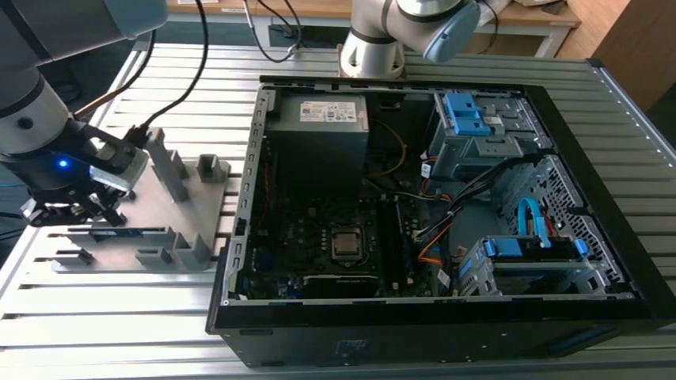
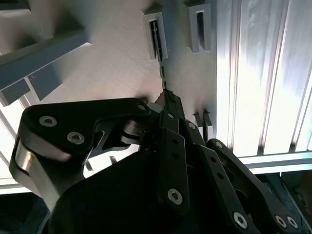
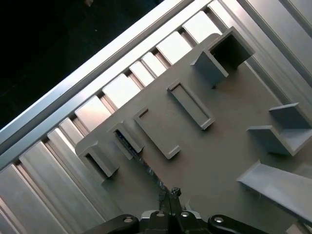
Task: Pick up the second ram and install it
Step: 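Pick up the second ram and move it above second insertion slot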
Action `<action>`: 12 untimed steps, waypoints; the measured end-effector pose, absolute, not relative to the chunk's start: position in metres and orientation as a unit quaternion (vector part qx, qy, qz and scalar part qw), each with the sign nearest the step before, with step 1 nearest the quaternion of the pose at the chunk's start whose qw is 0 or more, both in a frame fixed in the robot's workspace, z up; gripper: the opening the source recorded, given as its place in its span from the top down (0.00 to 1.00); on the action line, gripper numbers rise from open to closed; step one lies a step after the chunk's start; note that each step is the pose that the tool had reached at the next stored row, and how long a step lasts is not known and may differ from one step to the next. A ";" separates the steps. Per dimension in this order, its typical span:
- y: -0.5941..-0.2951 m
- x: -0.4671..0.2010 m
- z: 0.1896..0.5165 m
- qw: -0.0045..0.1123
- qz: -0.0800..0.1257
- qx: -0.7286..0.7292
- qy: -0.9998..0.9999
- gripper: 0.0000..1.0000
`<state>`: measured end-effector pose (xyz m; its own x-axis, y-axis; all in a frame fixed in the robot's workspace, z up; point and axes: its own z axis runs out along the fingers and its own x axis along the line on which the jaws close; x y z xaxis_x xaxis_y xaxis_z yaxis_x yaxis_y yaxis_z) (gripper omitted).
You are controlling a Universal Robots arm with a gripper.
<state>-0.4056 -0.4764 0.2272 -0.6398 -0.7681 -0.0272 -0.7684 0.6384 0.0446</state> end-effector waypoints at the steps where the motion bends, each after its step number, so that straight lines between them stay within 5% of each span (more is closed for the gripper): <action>1: -0.476 -0.406 0.227 0.003 0.026 -0.429 0.903 0.90; 12: -0.476 -0.406 0.227 0.001 0.026 -0.482 0.876 0.90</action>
<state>-0.4056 -0.4764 0.2271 -0.5363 -0.8436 -0.0273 -0.8437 0.5349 0.0446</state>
